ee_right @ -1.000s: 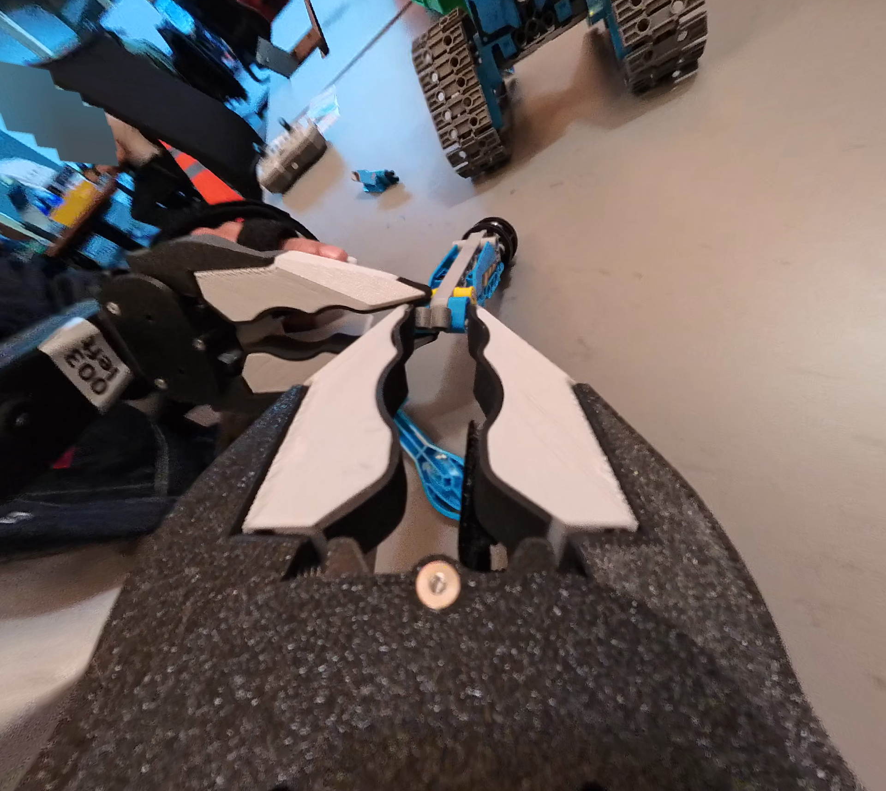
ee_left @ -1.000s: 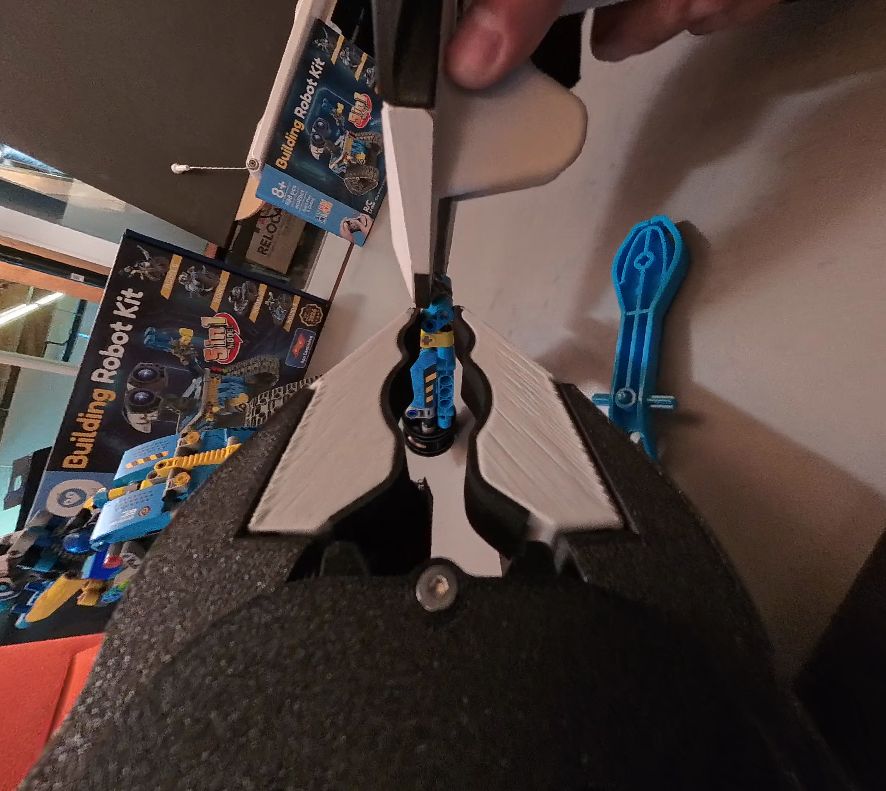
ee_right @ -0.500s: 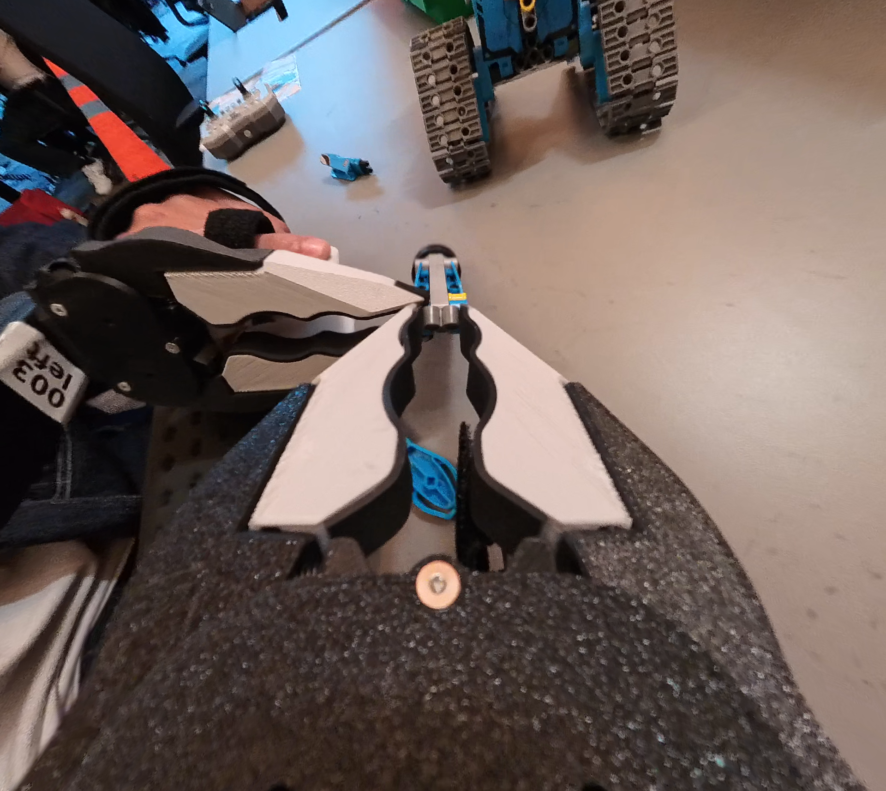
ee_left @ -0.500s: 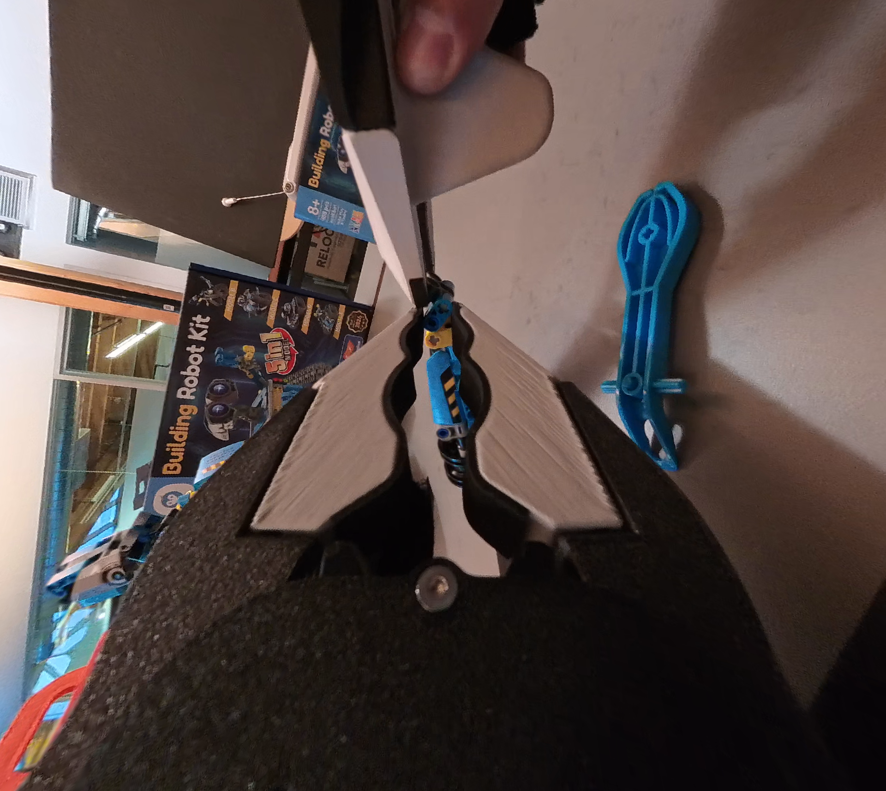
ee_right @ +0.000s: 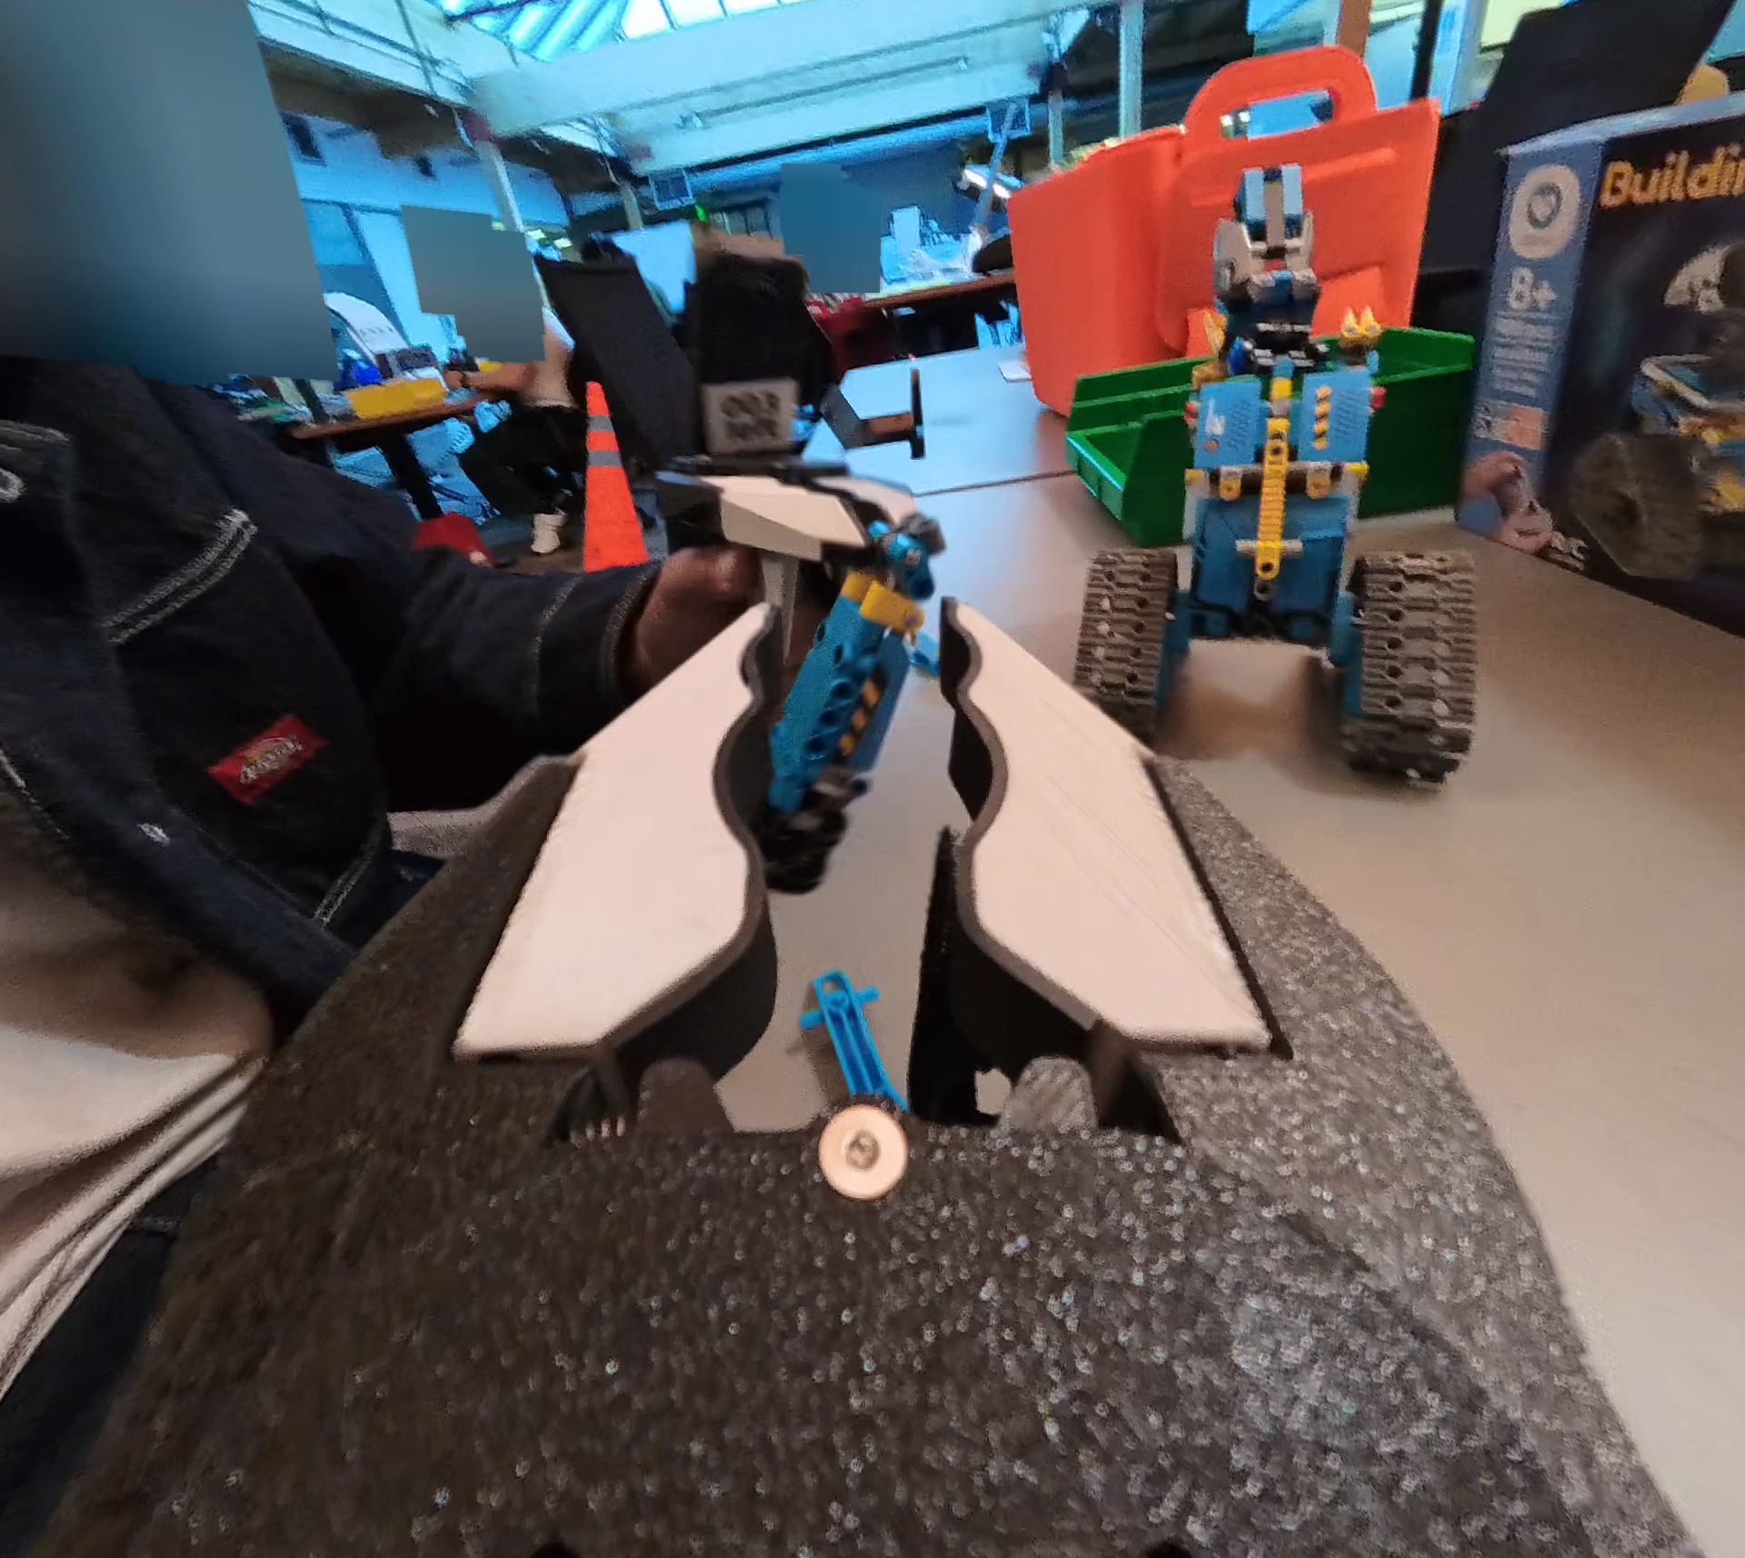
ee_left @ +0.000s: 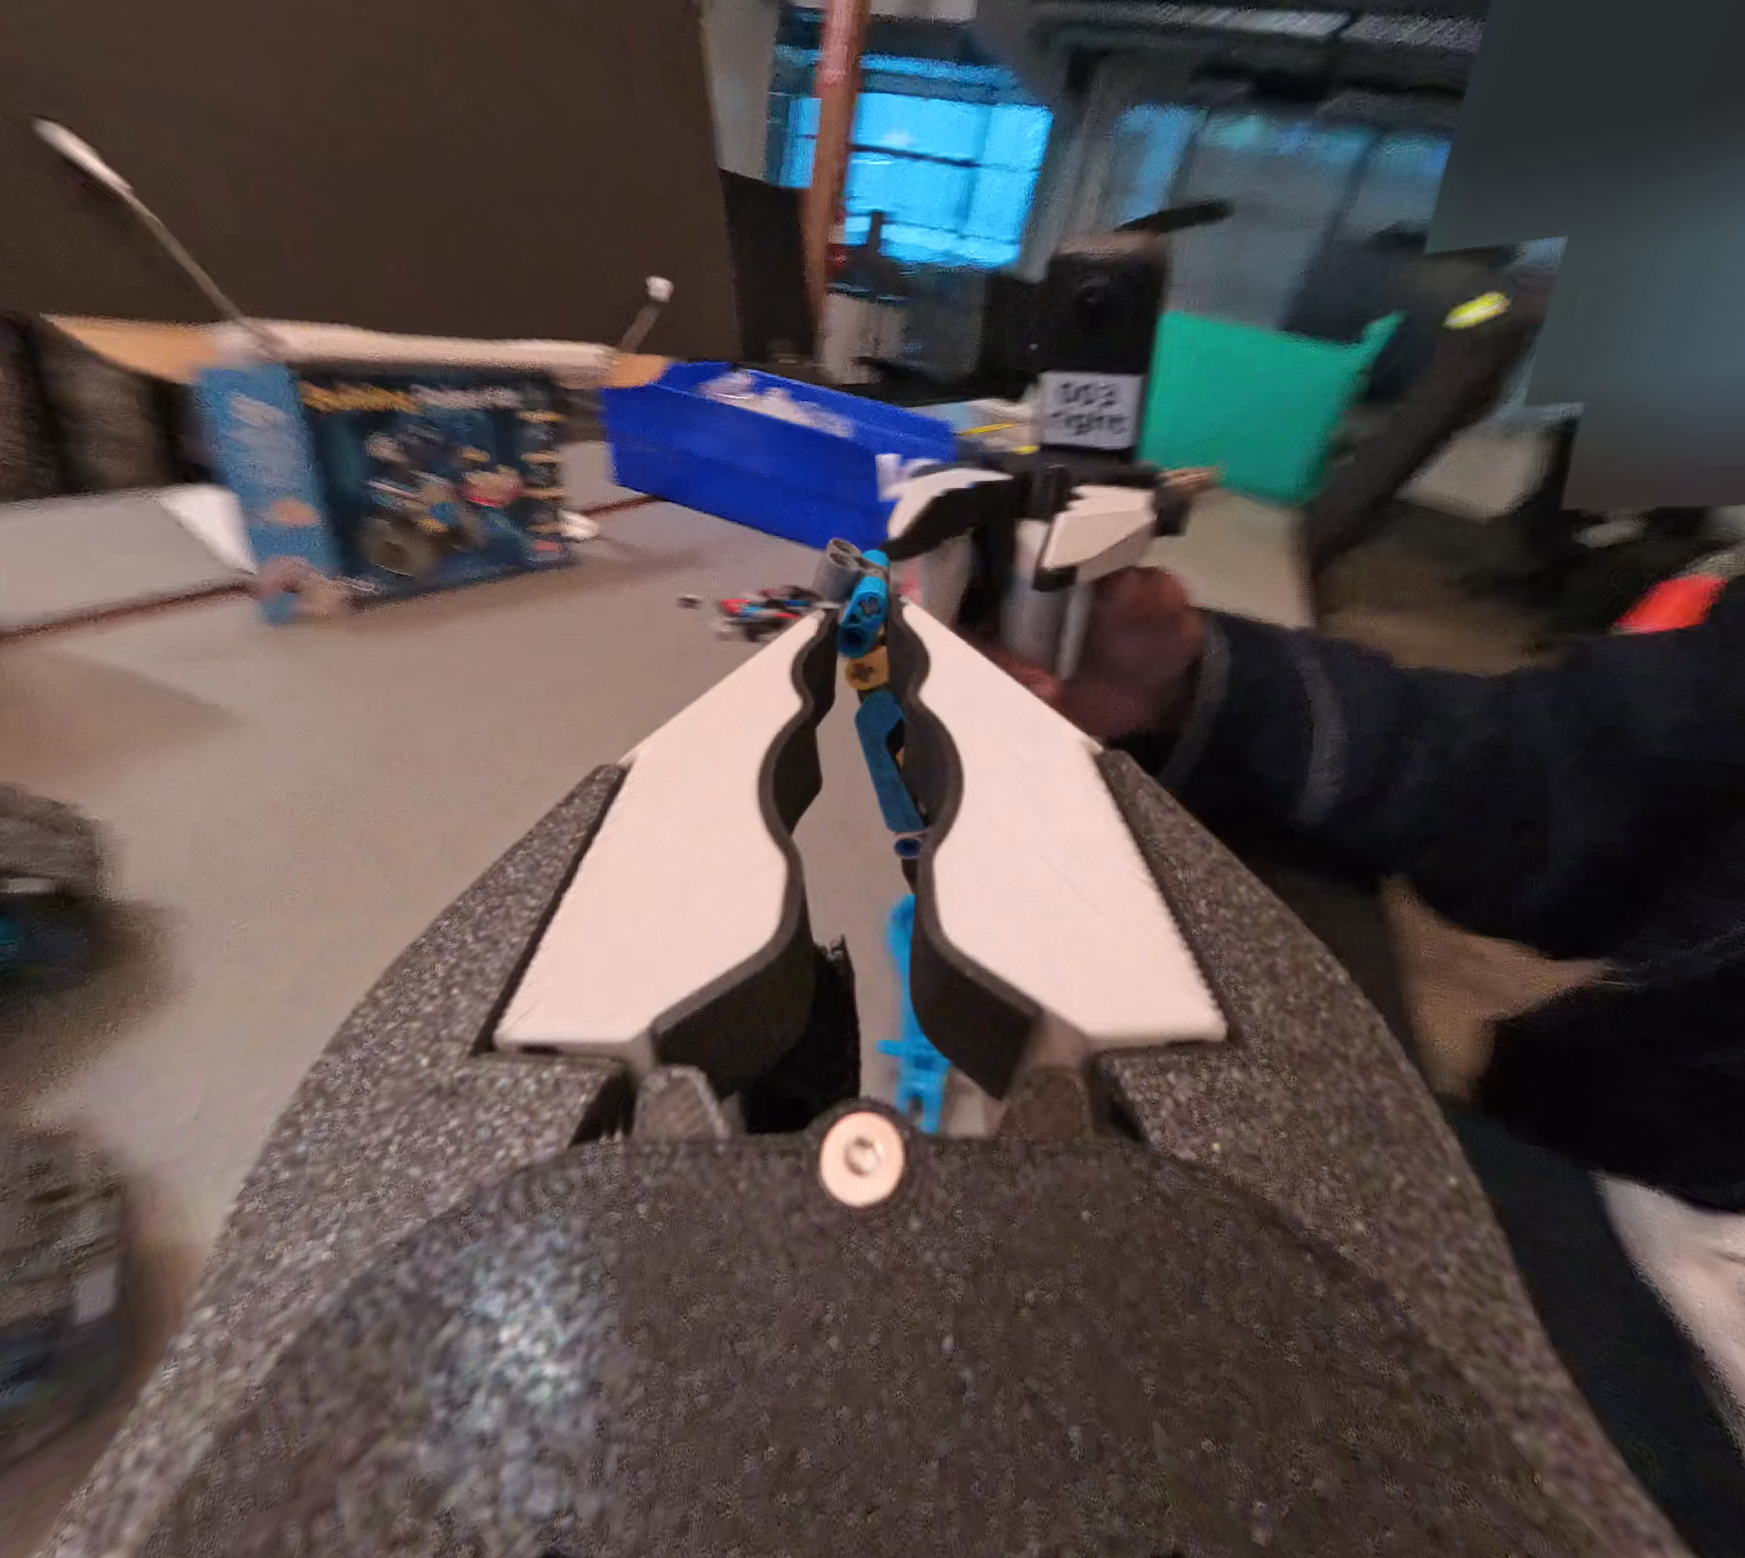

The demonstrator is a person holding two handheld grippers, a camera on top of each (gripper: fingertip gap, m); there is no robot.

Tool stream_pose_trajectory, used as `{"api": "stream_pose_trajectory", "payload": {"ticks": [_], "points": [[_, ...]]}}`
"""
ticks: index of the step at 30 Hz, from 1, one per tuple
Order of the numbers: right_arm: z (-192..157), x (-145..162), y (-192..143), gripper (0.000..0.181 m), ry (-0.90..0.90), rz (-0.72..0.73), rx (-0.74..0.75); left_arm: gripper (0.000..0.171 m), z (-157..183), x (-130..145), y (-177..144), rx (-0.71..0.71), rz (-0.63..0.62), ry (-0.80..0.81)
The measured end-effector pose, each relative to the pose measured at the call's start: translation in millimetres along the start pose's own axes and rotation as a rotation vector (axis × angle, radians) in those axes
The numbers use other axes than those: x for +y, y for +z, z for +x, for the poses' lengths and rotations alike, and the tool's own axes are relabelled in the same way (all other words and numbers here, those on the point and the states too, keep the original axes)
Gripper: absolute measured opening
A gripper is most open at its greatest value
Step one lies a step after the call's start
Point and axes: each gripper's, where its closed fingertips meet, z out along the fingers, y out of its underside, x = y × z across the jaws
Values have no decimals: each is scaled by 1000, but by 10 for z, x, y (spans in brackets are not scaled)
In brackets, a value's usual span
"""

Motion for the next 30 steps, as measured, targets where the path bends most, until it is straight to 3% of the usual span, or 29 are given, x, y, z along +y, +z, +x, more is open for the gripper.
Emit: {"api": "stream_pose_trajectory", "payload": {"ticks": [4,9,13,20,27,30], "points": [[-54,36,112,28,22,-11,-48,10,125,34,20,144,-1,-152],[-59,64,138,11,38,-24,-53,9,218,103,68,190,-34,-172],[-27,103,124,11,67,-45,-38,9,201,134,86,200,-39,-228],[38,265,139,15,177,-129,-29,11,138,202,120,112,-75,-127],[-52,282,118,8,174,-160,-66,11,207,256,145,146,-87,-129],[-51,290,114,7,158,-178,-52,9,201,265,145,116,-102,-55]]}}
